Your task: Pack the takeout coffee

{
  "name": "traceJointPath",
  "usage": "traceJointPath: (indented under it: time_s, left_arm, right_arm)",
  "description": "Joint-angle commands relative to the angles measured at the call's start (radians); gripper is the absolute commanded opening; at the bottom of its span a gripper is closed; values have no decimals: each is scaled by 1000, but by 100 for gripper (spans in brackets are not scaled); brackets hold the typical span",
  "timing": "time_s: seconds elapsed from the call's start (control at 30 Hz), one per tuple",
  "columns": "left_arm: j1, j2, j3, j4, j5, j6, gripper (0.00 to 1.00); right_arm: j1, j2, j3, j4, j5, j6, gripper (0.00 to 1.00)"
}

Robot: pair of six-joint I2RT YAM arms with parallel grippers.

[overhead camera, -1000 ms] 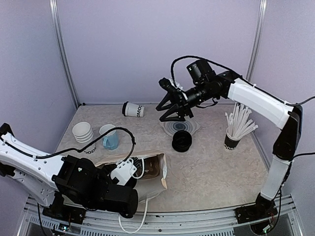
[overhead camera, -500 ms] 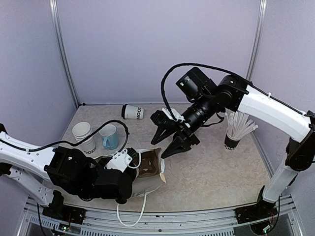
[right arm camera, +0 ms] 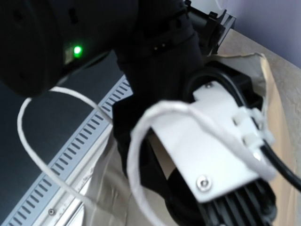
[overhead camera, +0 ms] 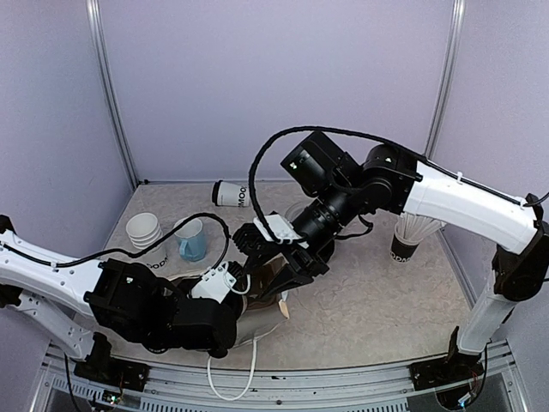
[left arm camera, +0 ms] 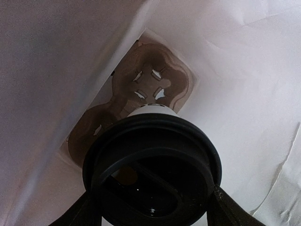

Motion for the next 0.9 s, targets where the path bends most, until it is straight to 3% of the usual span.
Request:
traceJointPath:
  time_s: [0.0,0.2,0.33,0.43,0.63,0.87]
  left_arm:
    - [6,8,0,20,1,12,42]
    - [15,10,-3,27,1,26,42]
    - [17,7,-8,33,3,26,42]
    - [21,3,-7,32,4,25,42]
    - [15,-7,-21,10,7,22,42]
    - [-54,-48,-23,-44,-11,-19,42]
  right_arm:
    - [32,30,34,25,8,18,51]
    - [65,64,59,29,-27,31,50]
    - [67,84,83,55,4,70,40]
    - [66,88,83,59,20,84,38]
    - [62,80,104,37,40,103,0]
    - [-1,27,109,-13,61,114,0]
